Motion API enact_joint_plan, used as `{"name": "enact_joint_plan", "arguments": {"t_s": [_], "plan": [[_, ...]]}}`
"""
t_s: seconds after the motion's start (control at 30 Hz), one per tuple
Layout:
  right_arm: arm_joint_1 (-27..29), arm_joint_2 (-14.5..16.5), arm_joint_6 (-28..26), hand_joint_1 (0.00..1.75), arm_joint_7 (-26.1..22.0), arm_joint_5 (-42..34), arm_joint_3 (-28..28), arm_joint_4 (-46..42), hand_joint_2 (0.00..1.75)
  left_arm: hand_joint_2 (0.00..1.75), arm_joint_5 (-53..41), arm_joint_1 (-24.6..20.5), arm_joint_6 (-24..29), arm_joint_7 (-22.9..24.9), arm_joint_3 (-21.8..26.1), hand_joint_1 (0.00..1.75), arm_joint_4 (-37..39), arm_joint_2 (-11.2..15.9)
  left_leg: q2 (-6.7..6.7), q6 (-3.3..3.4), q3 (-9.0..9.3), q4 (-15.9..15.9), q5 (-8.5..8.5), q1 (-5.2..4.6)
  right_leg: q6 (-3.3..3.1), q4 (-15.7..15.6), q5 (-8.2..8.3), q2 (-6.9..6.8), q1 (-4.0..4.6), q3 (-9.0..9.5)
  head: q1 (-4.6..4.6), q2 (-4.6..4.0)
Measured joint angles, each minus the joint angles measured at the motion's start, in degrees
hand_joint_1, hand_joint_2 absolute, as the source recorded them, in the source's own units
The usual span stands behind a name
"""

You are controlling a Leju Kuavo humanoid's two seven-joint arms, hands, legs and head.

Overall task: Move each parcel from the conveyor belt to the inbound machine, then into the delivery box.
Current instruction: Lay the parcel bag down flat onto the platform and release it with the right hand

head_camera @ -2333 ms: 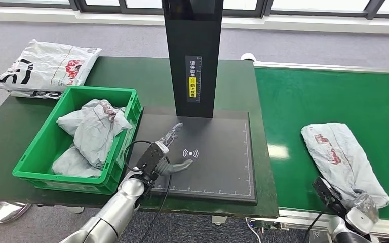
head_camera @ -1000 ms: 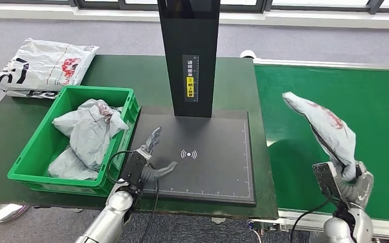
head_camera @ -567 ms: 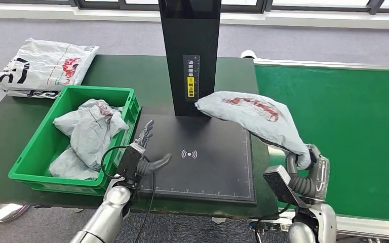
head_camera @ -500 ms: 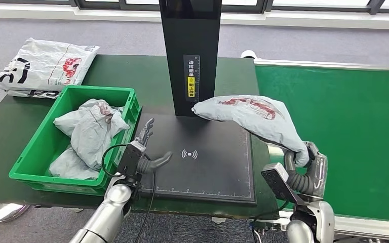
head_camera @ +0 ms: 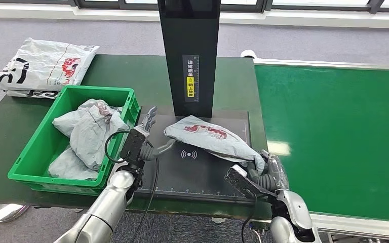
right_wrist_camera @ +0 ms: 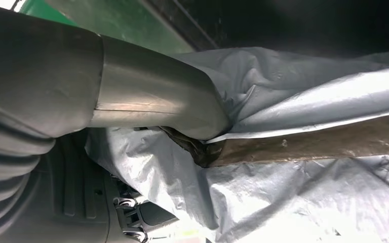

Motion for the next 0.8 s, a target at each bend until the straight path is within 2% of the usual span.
{"name": "enact_joint_plan", "arguments": {"t_s": [0.4, 0.8], "plan": [[0.4, -0.18, 1.87, 1.75, 0.67, 1.36, 0.92, 1.15, 1.75, 1.75, 0.43, -1.71, -0.3, 0.15, 0.0, 0.0, 2.26, -0.32, 0.0, 0.0, 0.01, 0.0, 0.0, 0.0, 0.0, 0.0, 0.0, 0.01, 0.0, -0.01, 0.0, 0.0], [2.33, -2.19, 2.97, 1.75, 1.7, 3.07, 1.82, 1.24, 1.75, 1.75, 1.27, -3.37, -0.32, 0.53, 0.02, 0.0, 4.14, -0.39, 0.0, 0.0, 0.0, 0.0, 0.0, -0.01, 0.0, 0.0, 0.0, 0.01, -0.01, 0.0, 0.0, 0.0]]}}
